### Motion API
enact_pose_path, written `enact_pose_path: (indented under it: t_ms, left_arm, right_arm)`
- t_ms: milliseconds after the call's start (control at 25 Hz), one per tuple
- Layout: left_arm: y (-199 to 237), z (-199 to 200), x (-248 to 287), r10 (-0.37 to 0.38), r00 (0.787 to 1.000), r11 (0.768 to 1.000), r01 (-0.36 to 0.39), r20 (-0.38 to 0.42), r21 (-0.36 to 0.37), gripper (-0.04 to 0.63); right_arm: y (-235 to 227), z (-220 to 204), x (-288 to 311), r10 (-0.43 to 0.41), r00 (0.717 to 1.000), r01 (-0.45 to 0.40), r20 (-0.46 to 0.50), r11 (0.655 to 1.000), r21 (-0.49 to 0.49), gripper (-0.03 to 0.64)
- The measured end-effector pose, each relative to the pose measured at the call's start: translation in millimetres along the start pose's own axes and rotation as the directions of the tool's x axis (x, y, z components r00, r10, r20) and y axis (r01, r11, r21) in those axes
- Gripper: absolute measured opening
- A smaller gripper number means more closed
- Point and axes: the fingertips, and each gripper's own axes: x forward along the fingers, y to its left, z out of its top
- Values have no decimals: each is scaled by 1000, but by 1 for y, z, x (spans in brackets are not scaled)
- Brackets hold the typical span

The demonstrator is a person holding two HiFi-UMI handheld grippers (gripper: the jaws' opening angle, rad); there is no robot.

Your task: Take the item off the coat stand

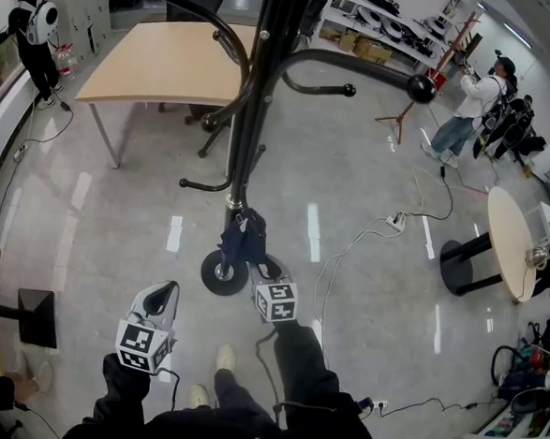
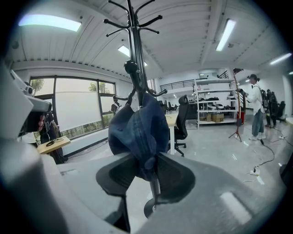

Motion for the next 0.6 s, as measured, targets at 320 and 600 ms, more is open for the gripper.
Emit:
enact_pose_path:
  t_ms: [320,600]
  left_arm:
    - [4,-2,-3,3,1000,1000,-3,1,0,2]
    - [7,-3,-6,7,1000,1000,-7,4,-2,2]
  right_arm:
    - [0,0,0,-18,1000,18,-2,1000,-1,88]
    - [-1,0,0,-9,1000,9,-7,1000,27,61]
